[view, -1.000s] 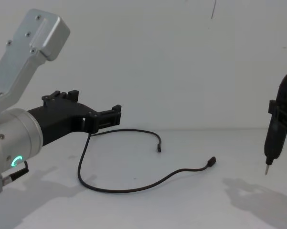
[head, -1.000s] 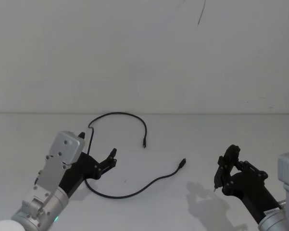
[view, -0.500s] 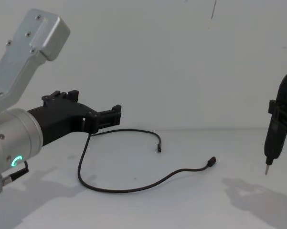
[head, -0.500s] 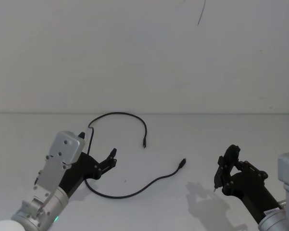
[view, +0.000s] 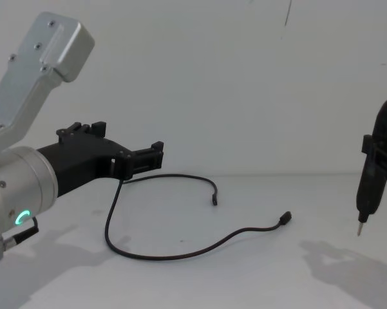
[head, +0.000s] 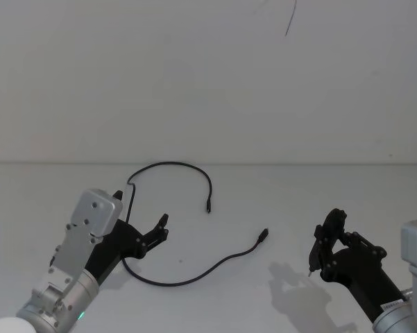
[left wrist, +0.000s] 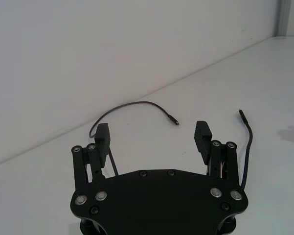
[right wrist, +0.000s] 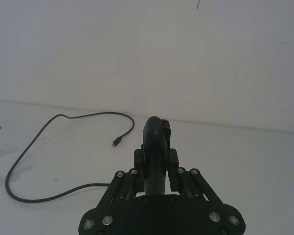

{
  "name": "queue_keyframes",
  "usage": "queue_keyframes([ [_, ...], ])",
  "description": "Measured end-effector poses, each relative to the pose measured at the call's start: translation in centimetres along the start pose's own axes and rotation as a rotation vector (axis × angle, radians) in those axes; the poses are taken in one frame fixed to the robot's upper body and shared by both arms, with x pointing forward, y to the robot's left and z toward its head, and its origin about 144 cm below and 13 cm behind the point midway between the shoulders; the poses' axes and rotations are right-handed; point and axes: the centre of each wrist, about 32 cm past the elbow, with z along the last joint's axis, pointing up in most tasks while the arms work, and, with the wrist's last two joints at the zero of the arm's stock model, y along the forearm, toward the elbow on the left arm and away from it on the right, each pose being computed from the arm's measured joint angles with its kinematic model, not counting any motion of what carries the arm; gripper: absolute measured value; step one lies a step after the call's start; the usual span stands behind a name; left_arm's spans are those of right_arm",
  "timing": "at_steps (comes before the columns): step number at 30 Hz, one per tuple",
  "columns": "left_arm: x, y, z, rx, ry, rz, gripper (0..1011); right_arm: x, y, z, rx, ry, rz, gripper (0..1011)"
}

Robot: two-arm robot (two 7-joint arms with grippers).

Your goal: Pick up the data cable with the one hand.

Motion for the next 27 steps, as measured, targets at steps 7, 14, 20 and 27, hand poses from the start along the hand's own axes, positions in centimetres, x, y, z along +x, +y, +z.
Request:
queue_keyframes([
  [7,0.4,0.0,0.2,0.011,0.012,-0.031,1001,0.0,0.0,0.0,0.000,0.000,0.000,263],
  [14,1.5,-0.4,0.7,0.026,0.037,-0.098,1001,0.0,0.0,0.0,0.000,0.000,0.000,263],
  [20,2.7,-0.9,1.2,0.045,0.061,-0.170,1001,0.0,0.0,0.0,0.000,0.000,0.000,263],
  [27,4.8,-2.1,2.0,0.076,0.088,-0.269,1001,0.0,0.0,0.0,0.000,0.000,0.000,263],
])
